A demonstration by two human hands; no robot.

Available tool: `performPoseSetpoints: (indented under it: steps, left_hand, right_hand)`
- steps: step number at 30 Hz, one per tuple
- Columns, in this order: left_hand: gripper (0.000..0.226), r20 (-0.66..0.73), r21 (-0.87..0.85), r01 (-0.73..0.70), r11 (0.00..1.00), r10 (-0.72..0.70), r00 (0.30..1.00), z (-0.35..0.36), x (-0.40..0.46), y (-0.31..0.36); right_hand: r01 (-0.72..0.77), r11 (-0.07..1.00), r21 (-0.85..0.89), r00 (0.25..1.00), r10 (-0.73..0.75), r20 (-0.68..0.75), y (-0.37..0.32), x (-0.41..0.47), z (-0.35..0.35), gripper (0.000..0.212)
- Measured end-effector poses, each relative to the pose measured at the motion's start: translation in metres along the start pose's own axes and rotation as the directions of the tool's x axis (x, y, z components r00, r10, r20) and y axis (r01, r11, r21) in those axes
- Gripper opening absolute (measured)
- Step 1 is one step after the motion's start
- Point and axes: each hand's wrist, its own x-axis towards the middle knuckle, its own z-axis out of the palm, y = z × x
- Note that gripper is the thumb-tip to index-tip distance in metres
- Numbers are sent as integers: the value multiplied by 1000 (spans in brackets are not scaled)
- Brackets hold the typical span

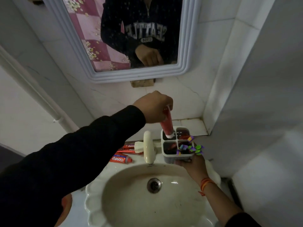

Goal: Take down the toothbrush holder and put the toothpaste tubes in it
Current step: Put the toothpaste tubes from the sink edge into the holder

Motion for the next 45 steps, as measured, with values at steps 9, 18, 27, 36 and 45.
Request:
performPoseSetpoints:
  steps: [9,18,27,36,45]
  left_hand:
    - [35,182,43,1,999,-9,983,56,11,13]
    - [14,237,-89,94,992,-71,969,62,14,-2]
    - [19,299,-37,392,919,-364,882,85,-9,-113]
    - [27,457,141,381,914,-402,793,152,-45,-144]
    - [25,434,265,211,941,-312,845,165,-49,-153]
  right_hand:
    - [-25,1000,2,1000,25,-3,1,1,2,66]
    - [-23,1000,-15,1000,22,-10,2,2,2,63]
    - [-19,1000,16,1000,19,-13,3,3,2,62]
    - [-111,992,59,994,112,-4,15,5,5,61]
    - [-81,996,43,996,80,27,20,7,3,63]
